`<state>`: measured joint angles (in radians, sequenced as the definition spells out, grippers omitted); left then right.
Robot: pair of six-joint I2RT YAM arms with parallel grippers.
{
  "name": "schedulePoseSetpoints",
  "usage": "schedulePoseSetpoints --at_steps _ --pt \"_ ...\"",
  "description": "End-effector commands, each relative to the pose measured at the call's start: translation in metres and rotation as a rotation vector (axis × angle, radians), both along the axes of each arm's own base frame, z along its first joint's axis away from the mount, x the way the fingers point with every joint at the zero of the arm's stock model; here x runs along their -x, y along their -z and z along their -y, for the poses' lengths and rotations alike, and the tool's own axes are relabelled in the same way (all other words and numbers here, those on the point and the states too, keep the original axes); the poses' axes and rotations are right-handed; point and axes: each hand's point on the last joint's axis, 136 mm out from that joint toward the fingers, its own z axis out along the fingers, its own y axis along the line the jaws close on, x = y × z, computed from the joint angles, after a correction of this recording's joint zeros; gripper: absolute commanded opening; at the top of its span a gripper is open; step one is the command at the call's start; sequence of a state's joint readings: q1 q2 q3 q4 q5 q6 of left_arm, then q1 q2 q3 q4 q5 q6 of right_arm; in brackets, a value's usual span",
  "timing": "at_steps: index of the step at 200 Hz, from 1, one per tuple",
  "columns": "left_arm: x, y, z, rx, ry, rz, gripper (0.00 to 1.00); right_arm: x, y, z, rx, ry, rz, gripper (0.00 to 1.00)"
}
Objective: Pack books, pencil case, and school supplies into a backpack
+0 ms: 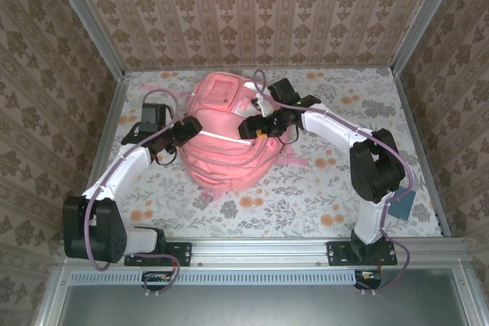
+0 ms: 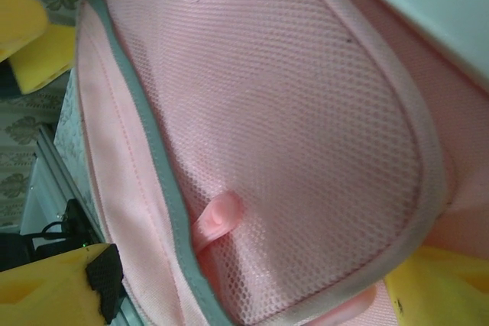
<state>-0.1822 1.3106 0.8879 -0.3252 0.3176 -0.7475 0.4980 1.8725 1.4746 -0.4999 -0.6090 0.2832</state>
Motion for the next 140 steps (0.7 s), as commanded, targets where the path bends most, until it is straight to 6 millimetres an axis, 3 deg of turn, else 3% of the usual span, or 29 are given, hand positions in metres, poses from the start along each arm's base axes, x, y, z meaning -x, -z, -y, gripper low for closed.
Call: schedulePoseSetpoints --at_steps 1,26,65,140 --pt "-0.013 -0.016 0.010 0.054 0.046 0.061 0.82 0.029 -0.011 -0.004 -0.033 -0.092 -0.002 0.88" --pt "-0.014 -0.016 0.017 0.081 0.078 0.066 0.82 0.053 -0.012 0.000 -0.023 -0.135 -0.008 0.86" --pt "-0.013 -0.016 0.021 0.098 0.097 0.069 0.82 0.066 -0.002 0.007 0.027 -0.159 0.002 0.77" --pt "-0.014 -0.014 0.025 0.114 0.115 0.058 0.82 0.051 0.016 0.016 0.182 -0.144 0.079 0.38"
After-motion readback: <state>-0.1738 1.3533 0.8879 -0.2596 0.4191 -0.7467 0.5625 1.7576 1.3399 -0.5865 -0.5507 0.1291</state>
